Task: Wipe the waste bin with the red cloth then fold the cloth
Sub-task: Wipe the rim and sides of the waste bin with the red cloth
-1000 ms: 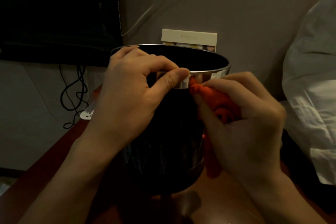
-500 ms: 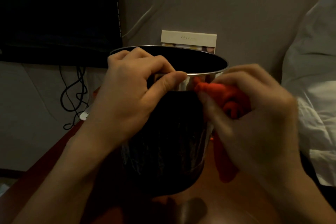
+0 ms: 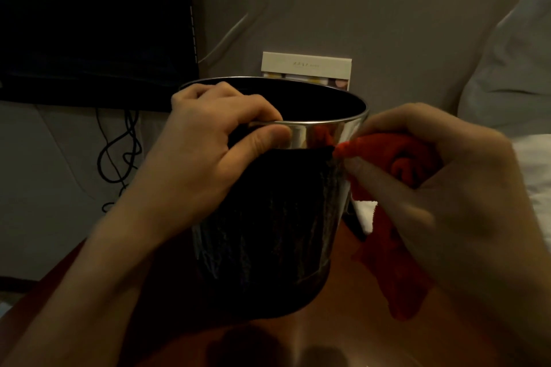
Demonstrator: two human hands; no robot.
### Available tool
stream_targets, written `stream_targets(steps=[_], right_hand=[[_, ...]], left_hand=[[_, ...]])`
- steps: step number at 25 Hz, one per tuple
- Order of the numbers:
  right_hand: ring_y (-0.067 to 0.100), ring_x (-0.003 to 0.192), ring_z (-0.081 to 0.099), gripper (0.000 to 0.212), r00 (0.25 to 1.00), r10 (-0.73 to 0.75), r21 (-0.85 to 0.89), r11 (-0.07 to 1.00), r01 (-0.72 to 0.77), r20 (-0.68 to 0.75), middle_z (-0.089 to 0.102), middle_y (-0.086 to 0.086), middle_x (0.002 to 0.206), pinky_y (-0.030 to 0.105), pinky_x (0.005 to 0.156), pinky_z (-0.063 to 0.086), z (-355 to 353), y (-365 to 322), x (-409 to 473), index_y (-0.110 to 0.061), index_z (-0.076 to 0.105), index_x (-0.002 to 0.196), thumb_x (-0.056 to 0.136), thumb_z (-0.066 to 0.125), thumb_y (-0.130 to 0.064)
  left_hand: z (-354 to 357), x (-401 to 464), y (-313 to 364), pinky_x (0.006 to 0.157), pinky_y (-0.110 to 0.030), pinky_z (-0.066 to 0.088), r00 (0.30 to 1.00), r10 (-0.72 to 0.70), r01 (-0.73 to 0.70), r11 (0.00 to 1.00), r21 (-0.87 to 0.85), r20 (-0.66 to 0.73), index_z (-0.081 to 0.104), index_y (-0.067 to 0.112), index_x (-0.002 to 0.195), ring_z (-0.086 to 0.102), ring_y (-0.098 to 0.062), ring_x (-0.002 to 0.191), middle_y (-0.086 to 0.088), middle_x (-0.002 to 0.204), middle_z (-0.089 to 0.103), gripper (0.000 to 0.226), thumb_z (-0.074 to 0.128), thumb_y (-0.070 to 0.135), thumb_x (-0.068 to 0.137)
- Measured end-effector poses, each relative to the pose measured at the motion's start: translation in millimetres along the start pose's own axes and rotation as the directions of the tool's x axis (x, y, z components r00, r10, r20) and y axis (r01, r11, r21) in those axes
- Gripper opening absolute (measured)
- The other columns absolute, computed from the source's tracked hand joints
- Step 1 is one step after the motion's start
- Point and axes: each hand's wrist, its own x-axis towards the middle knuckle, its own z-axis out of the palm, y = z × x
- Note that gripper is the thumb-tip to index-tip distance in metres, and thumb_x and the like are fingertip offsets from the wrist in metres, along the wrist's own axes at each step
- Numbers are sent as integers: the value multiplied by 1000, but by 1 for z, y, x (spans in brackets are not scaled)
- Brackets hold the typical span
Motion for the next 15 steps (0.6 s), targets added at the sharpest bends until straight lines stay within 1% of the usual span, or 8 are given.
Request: stream_targets(steps=[2,4,6,8,11,14,15], right_hand=[[3,94,62,13,1000,-10,-20,1000,10,-5,61,-15,99,10,75,45,4,3,0,-34,67,96,86,75,-33],[4,93,61,13,998,-24,-44,999,21,-60,60,-10,100,8,76,43,8,5,-1,-27,68,98,86,75,-30],[3,89,59,15,991,-60,-68,996,52,-121,61,-6,99,7,76,42,17,5,-2,-18,69,100,89,75,-24],[1,89,57,16,987,-99,-69,993,91,-124,61,-6,99,7,77,42,32,4,-7,-13,68,102,89,76,-17],[3,89,58,14,985,-137,-53,990,132,-105,61,-7,100,10,76,46,43,7,-11,-11,71,101,88,77,-14],[2,86,59,14,979,-101,-78,993,88,-176,60,-8,98,6,77,43,30,14,-5,-15,72,101,88,78,-18],[1,87,59,14,980,-101,-74,993,90,-173,60,-8,98,6,77,42,28,15,-5,-15,72,101,88,78,-19]], left_hand=[[-4,-1,-2,96,-39,37,1000,-8,8,999,-43,6,57,41,96,46,15,96,23,93,57,13,48,46,89],[-4,-2,1,100,-41,37,1000,-6,7,999,-46,11,57,41,100,47,14,100,26,95,57,12,51,41,90],[0,-2,5,103,-38,32,1000,15,-15,1000,-10,8,57,40,103,46,14,102,28,95,56,14,53,34,91],[3,-2,6,103,-36,31,999,36,-36,999,23,2,55,40,103,45,16,100,27,95,55,15,53,32,91],[2,-2,4,103,-41,33,999,29,-29,1000,6,19,55,41,104,49,8,99,22,98,59,14,53,35,91],[0,0,3,103,-40,33,999,32,-32,999,1,24,55,40,105,51,4,98,21,99,59,15,52,36,91],[0,0,3,103,-40,33,999,30,-30,1000,4,24,55,40,105,51,3,97,21,100,59,15,51,37,91]])
